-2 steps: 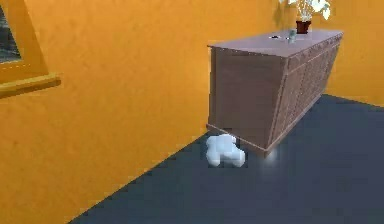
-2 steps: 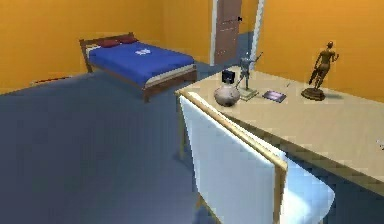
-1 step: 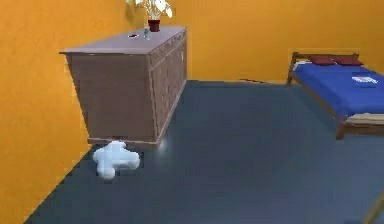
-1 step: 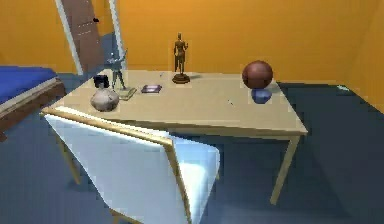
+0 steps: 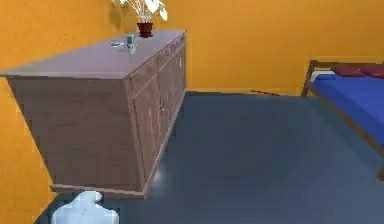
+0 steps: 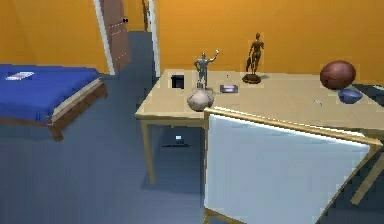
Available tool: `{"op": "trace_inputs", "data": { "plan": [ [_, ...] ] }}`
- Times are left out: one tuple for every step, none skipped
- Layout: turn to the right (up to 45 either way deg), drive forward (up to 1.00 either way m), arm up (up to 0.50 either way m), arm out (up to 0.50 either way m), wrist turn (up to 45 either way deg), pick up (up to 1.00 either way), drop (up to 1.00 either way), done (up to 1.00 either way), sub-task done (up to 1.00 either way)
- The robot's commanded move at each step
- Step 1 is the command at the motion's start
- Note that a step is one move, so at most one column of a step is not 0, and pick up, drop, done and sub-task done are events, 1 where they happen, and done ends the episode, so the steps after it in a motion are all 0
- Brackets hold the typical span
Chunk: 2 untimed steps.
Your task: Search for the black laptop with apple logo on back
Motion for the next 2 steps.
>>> {"op": "trace_inputs", "data": {
  "plan": [
    [33.0,0.00,0.00,0.00,0.0,0.00,0.00,0.00,0.00],
    [3.0,0.00,0.00,0.00,0.0,0.00,0.00,0.00,0.00]
  ]
}}
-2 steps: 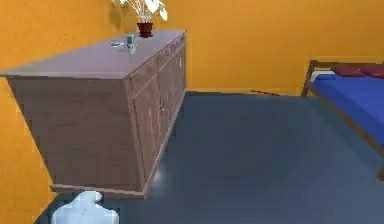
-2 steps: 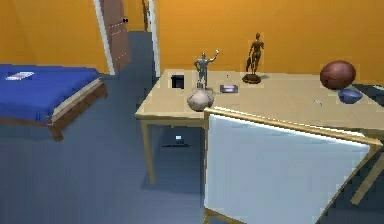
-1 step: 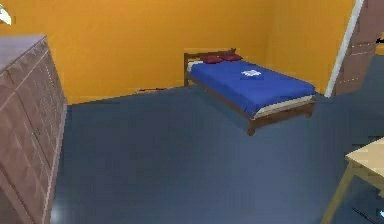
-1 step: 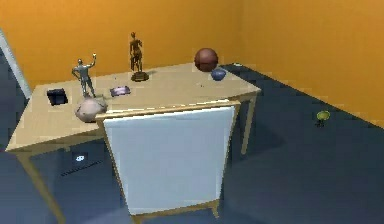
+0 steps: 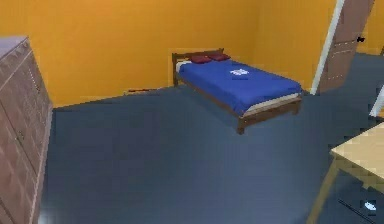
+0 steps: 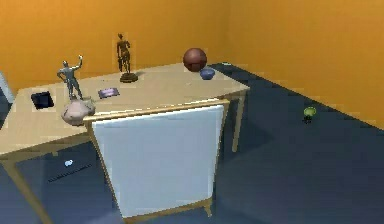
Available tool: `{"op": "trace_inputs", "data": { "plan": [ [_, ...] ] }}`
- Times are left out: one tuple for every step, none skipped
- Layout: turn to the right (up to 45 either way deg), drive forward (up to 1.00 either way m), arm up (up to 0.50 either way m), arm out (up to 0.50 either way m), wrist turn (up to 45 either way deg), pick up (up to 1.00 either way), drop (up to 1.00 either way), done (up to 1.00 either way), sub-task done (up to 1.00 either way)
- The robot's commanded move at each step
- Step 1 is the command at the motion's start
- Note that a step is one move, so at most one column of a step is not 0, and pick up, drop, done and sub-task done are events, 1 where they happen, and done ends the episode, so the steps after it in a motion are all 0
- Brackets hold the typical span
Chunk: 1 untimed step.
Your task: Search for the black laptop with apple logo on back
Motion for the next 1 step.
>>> {"op": "trace_inputs", "data": {
  "plan": [
    [0.0,0.05,0.00,0.00,0.0,0.00,0.00,0.00,0.00]
  ]
}}
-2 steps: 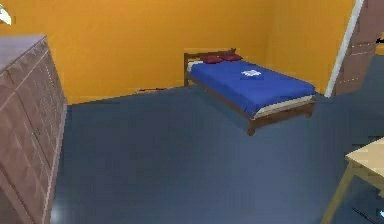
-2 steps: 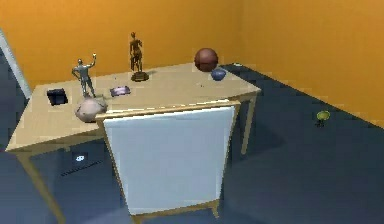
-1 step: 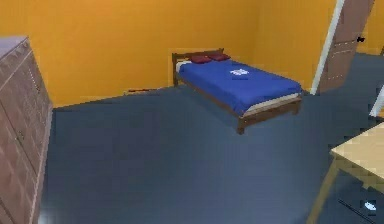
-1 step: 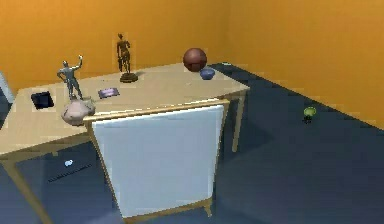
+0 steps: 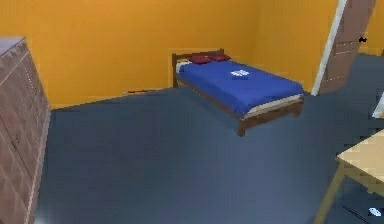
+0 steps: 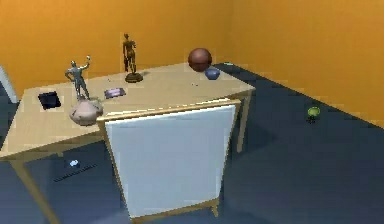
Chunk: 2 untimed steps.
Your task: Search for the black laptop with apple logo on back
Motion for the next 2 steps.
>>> {"op": "trace_inputs", "data": {
  "plan": [
    [15.0,0.00,0.00,0.00,0.0,0.00,0.00,0.00,0.00],
    [3.0,0.00,0.00,0.00,0.0,0.00,0.00,0.00,0.00]
  ]
}}
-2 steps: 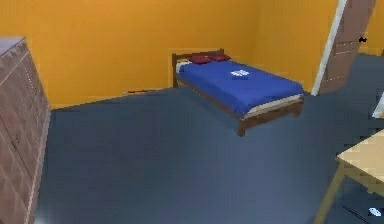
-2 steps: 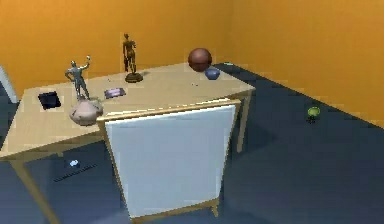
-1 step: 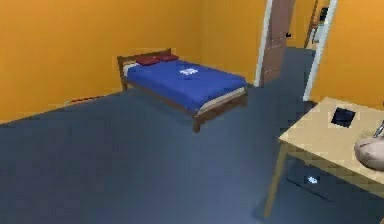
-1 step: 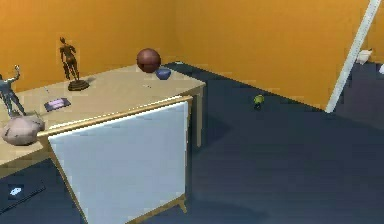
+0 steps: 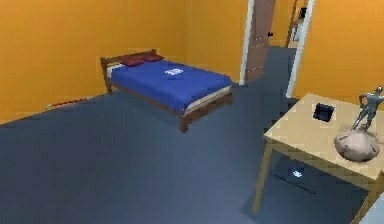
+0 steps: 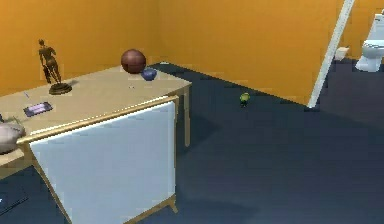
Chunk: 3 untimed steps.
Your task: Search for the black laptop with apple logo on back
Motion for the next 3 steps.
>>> {"op": "trace_inputs", "data": {
  "plan": [
    [0.0,0.05,0.00,0.00,0.0,0.00,0.00,0.00,0.00],
    [-6.0,0.00,0.00,0.00,0.0,0.00,0.00,0.00,0.00],
    [0.0,1.00,0.00,0.00,0.0,0.00,0.00,0.00,0.00]
  ]
}}
